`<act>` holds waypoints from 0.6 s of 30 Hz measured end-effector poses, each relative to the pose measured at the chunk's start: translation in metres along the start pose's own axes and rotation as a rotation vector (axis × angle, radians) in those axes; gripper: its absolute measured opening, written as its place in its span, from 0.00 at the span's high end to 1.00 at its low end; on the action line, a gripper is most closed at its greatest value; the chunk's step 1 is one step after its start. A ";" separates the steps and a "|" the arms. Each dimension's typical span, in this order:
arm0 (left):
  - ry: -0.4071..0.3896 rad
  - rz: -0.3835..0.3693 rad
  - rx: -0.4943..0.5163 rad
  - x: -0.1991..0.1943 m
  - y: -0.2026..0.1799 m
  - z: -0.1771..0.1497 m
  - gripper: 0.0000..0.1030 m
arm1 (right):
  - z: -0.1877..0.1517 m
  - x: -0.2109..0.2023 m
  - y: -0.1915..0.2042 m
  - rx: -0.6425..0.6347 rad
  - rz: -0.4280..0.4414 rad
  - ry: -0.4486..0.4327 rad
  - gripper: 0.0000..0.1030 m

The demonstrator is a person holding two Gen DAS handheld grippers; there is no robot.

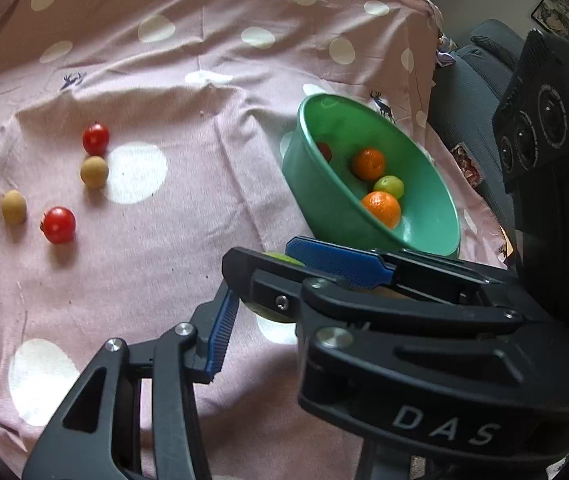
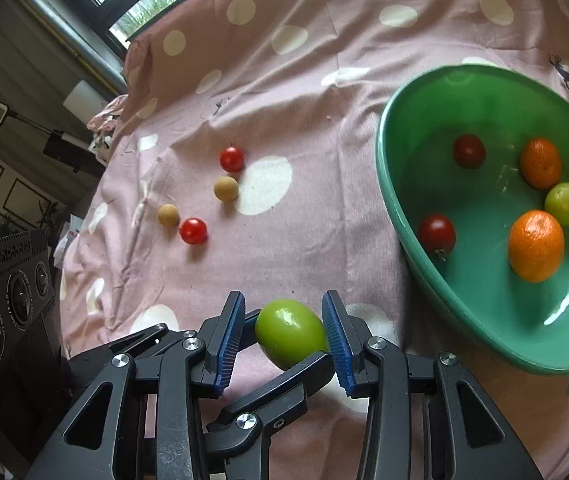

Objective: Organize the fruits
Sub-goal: 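Carry the green tomato with the right gripper over the green bowl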

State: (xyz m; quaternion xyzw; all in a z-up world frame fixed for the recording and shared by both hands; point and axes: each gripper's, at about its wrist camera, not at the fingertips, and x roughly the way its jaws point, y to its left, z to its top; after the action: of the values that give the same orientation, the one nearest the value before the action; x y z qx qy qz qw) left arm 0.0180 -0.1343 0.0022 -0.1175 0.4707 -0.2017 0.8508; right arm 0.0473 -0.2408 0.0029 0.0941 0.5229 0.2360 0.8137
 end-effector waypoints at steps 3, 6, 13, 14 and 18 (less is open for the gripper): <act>-0.034 0.004 0.057 -0.012 -0.012 0.017 0.57 | 0.011 -0.019 0.009 -0.026 -0.006 -0.060 0.58; -0.075 0.021 0.097 -0.019 -0.029 0.034 0.57 | 0.024 -0.039 0.007 -0.029 0.014 -0.120 0.58; -0.096 -0.013 0.183 -0.010 -0.063 0.056 0.57 | 0.040 -0.079 -0.022 0.037 0.019 -0.254 0.56; -0.089 -0.017 0.193 -0.006 -0.067 0.057 0.57 | 0.039 -0.082 -0.028 0.048 0.022 -0.265 0.55; -0.061 -0.040 0.209 0.012 -0.081 0.058 0.57 | 0.036 -0.086 -0.054 0.114 0.034 -0.282 0.54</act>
State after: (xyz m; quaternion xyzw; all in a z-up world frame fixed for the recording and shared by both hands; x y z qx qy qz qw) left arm 0.0538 -0.2108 0.0554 -0.0436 0.4187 -0.2628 0.8682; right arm 0.0653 -0.3257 0.0668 0.1812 0.4145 0.2038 0.8682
